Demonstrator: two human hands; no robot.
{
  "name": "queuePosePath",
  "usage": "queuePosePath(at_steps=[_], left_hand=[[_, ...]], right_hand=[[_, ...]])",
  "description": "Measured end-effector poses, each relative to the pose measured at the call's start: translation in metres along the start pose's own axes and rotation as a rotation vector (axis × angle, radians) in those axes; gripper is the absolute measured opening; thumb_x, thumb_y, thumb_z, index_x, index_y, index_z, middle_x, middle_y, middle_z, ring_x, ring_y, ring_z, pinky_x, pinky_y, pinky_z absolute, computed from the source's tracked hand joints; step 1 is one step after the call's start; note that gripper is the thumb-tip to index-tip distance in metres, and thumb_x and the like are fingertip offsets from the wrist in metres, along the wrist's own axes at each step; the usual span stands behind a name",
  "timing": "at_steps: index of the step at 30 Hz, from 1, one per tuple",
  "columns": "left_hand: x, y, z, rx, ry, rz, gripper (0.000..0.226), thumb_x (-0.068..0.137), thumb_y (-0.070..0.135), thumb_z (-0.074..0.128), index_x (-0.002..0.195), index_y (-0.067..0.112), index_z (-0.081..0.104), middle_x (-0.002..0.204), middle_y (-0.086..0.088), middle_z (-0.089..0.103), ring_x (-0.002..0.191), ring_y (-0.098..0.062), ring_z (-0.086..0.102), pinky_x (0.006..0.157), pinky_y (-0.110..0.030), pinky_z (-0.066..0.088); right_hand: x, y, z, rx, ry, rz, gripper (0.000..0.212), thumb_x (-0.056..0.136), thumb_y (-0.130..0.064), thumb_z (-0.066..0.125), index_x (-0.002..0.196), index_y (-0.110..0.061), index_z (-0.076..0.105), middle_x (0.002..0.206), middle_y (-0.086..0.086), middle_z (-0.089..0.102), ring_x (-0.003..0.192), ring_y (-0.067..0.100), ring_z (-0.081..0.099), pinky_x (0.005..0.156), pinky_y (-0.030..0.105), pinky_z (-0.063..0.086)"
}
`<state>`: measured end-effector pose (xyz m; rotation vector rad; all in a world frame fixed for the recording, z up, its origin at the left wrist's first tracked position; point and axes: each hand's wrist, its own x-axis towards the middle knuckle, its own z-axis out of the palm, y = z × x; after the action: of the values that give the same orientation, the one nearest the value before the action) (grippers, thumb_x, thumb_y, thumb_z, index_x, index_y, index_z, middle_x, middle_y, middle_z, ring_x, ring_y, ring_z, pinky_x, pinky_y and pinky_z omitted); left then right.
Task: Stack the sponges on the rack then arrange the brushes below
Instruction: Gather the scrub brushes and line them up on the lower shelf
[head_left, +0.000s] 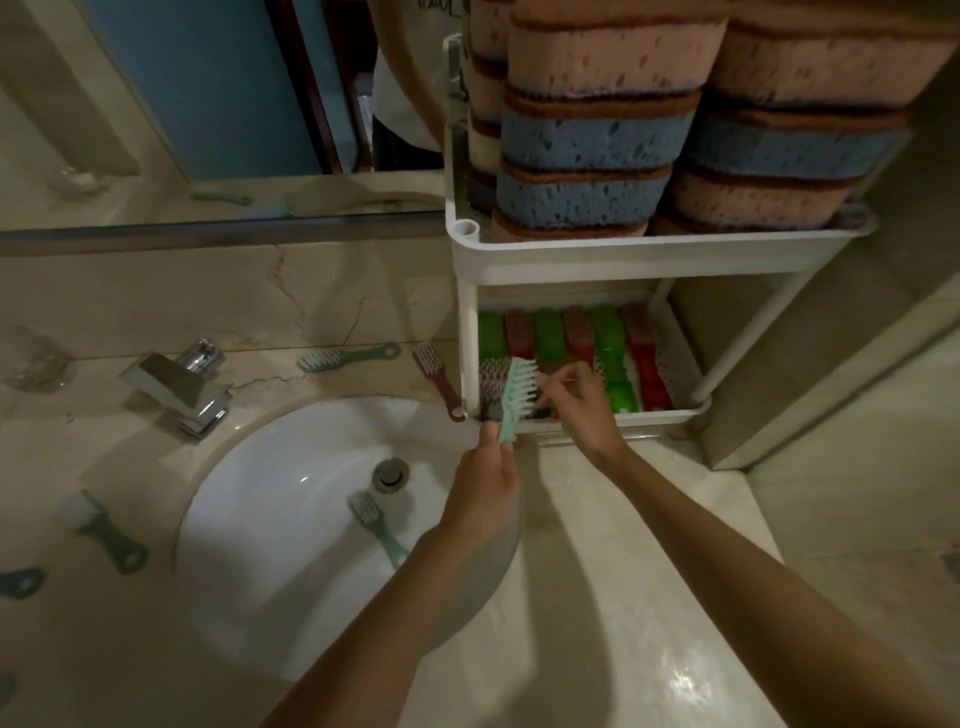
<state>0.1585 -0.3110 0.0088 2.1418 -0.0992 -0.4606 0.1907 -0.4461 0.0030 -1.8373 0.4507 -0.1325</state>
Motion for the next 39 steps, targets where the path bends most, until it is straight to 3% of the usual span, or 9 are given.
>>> queuePosePath(at_steps=[2,5,9,14,20,24,30,34,39], left_hand=[[0.001,0.007,0.008,0.140,0.007,0.047,0.025,0.099,0.017,0.030,0.120,0.007,0.041,0.102,-0.030,0.060,0.093,-0.044,0.059,0.076,-0.048,0.048],[0.003,0.017,0.016,0.259,-0.059,0.153,0.028,0.097,0.010,0.035,0.124,0.005,0.039,0.106,-0.026,0.060,0.099,-0.040,0.058,0.086,-0.048,0.048],[0.004,0.030,0.022,0.247,-0.206,0.191,0.041,0.099,0.019,0.035,0.139,0.011,0.032,0.121,-0.023,0.057,0.107,-0.041,0.057,0.090,-0.048,0.048],[0.009,0.024,0.015,0.260,-0.165,0.211,0.036,0.100,0.018,0.032,0.134,0.012,0.041,0.124,-0.016,0.057,0.112,-0.033,0.055,0.092,-0.038,0.043],[0.022,0.014,0.005,0.294,-0.085,0.136,0.036,0.098,0.011,0.032,0.132,0.011,0.047,0.125,-0.014,0.058,0.114,-0.029,0.055,0.095,-0.036,0.043],[0.021,0.005,0.003,0.277,-0.084,0.141,0.034,0.098,0.012,0.034,0.128,0.009,0.049,0.121,-0.014,0.059,0.112,-0.028,0.055,0.093,-0.035,0.045],[0.019,-0.004,0.000,0.245,-0.063,0.102,0.033,0.097,0.014,0.035,0.125,0.008,0.052,0.128,-0.011,0.058,0.115,-0.027,0.054,0.095,-0.034,0.043],[0.015,-0.003,-0.004,0.217,-0.069,0.087,0.032,0.095,0.012,0.042,0.125,0.007,0.053,0.122,-0.011,0.060,0.112,-0.024,0.055,0.090,-0.028,0.042],[0.011,-0.007,-0.010,0.208,-0.065,0.083,0.030,0.095,0.013,0.042,0.121,0.007,0.055,0.121,-0.010,0.061,0.110,-0.024,0.056,0.090,-0.027,0.043]], right_hand=[[-0.009,-0.006,-0.006,0.090,-0.021,0.055,0.021,0.092,-0.026,0.057,0.084,-0.012,0.044,0.069,-0.003,0.056,0.053,-0.001,0.055,0.051,0.014,0.043],[-0.010,-0.016,-0.017,0.141,-0.034,0.140,0.020,0.089,-0.024,0.063,0.087,-0.014,0.045,0.076,-0.007,0.053,0.064,0.003,0.053,0.042,0.007,0.041],[0.004,-0.022,-0.030,0.205,-0.051,0.280,0.016,0.084,-0.008,0.065,0.078,-0.017,0.053,0.091,0.009,0.063,0.079,0.018,0.062,0.064,0.023,0.052],[0.028,-0.026,-0.042,-0.050,0.046,0.194,0.036,0.076,-0.009,0.073,0.107,-0.012,0.056,0.112,0.015,0.065,0.098,0.030,0.065,0.087,0.047,0.054],[0.033,-0.026,-0.036,-0.694,-0.137,-0.170,0.040,0.083,-0.001,0.061,0.122,-0.010,0.055,0.122,0.013,0.062,0.112,0.031,0.058,0.087,0.031,0.046],[0.033,-0.004,-0.033,-0.869,-0.322,-0.252,0.044,0.082,0.010,0.052,0.122,-0.009,0.056,0.129,0.015,0.057,0.120,0.031,0.054,0.100,0.033,0.042],[0.035,0.004,-0.037,-0.866,-0.333,-0.177,0.048,0.085,0.005,0.052,0.131,-0.010,0.051,0.139,0.012,0.049,0.129,0.029,0.044,0.103,0.027,0.033],[0.033,0.009,-0.031,-0.754,-0.392,-0.103,0.036,0.086,-0.004,0.056,0.122,-0.007,0.059,0.130,0.011,0.053,0.121,0.027,0.049,0.098,0.027,0.037],[0.033,0.023,-0.025,-0.659,-0.250,-0.136,0.023,0.082,-0.005,0.063,0.104,-0.002,0.068,0.121,0.012,0.061,0.117,0.027,0.053,0.101,0.034,0.041]])
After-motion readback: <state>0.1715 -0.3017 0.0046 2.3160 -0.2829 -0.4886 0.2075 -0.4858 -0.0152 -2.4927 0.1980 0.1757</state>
